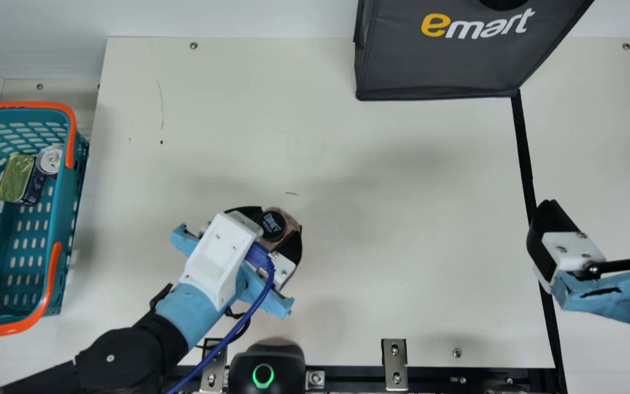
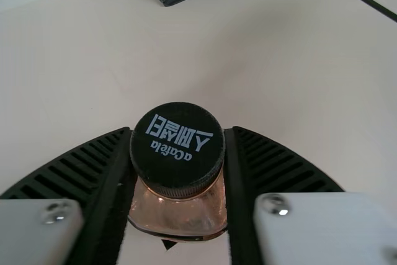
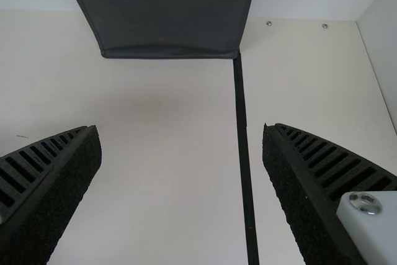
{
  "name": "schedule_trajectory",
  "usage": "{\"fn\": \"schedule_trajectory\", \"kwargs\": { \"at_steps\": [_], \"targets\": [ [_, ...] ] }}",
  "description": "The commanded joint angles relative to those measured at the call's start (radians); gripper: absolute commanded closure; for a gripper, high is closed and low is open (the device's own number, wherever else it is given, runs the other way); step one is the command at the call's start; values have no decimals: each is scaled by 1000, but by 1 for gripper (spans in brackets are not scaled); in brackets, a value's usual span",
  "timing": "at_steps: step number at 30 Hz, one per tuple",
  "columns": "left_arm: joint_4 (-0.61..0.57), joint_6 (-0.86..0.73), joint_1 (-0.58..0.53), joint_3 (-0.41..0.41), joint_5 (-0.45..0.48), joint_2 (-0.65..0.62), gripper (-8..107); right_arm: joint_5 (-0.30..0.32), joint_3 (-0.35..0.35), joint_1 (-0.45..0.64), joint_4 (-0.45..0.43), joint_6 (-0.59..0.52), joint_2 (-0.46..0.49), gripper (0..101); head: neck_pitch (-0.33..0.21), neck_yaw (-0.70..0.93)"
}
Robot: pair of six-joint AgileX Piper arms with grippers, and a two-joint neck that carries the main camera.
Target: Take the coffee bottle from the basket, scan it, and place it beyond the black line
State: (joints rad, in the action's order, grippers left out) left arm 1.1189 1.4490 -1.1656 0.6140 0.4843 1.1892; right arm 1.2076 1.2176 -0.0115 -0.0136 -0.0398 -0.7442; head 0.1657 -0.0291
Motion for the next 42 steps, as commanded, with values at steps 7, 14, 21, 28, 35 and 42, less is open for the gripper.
{"fn": "schedule_trajectory", "kwargs": {
  "at_steps": [7, 14, 21, 28, 35, 42],
  "targets": [
    [2, 4, 2, 0, -14, -1, 89, 0, 0, 0, 0, 0, 0, 10, -27, 2],
    [-27, -64, 31, -7, -50, -21, 89, 0, 0, 0, 0, 0, 0, 10, -27, 2],
    [-101, -210, 97, -16, -128, -42, 89, 0, 0, 0, 0, 0, 0, 10, -27, 2],
    [-209, -402, 177, -20, -232, -48, 89, 0, 0, 0, 0, 0, 0, 10, -27, 2],
    [-345, -607, 232, -30, -325, -39, 89, 0, 0, 0, 0, 0, 0, 10, -27, 2],
    [-489, -793, 244, -33, -364, -34, 89, 0, 0, 0, 0, 0, 0, 10, -27, 2]
  ]
}}
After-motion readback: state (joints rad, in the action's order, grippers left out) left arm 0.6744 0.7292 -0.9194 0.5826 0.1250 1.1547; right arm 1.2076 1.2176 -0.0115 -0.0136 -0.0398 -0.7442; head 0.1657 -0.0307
